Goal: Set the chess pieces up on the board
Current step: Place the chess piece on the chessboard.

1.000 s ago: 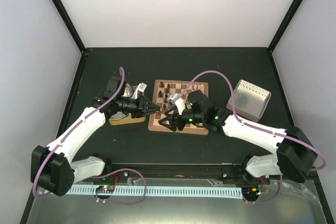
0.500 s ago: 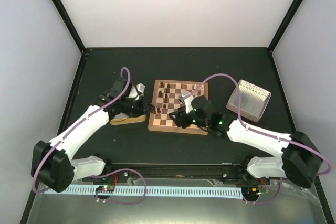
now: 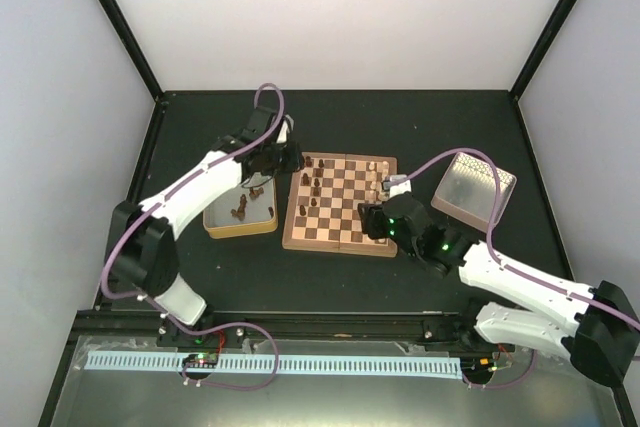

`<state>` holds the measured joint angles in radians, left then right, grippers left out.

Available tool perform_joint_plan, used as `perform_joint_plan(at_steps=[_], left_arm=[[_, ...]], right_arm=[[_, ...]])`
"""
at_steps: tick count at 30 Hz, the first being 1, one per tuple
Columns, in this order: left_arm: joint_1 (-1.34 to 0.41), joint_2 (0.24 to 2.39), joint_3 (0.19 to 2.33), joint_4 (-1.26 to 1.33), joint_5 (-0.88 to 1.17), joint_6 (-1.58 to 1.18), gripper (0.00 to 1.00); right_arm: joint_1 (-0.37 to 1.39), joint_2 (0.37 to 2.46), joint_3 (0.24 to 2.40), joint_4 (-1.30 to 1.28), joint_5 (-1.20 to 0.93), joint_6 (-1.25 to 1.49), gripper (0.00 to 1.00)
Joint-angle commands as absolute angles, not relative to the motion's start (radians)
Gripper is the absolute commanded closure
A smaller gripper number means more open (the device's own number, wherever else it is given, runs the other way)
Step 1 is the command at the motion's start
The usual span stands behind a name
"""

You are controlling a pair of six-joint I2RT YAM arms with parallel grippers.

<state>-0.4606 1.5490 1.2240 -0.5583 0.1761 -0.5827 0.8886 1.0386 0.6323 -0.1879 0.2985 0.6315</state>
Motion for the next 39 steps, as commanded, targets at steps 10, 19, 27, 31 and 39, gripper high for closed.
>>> perform_joint_plan(at_steps=[10,19,27,31,39], left_arm=[[-0.472,1.897,1.504,-0.557,0.046,-0.476,0.86],[-0.472,1.967,1.516,-0.548,0.043,-0.481,0.86],[-0.471,1.995,1.524,-0.564,0.031,-0.486,0.86],[-0.471,2.011,1.532,-0.564,0.028,-0.486,0.85],[-0.471,2.084,1.630,-0.643,0.001,-0.493,0.84]], right_arm=[[0.888,0.952,0.644,-0.385,0.411,0.704,0.35],[0.887,0.971,0.666,-0.400,0.413,0.696,0.34],[0.887,0.977,0.667,-0.405,0.413,0.695,0.34],[0.888,0.980,0.669,-0.404,0.413,0.695,0.34],[0.887,0.994,0.668,-0.397,0.409,0.691,0.33]])
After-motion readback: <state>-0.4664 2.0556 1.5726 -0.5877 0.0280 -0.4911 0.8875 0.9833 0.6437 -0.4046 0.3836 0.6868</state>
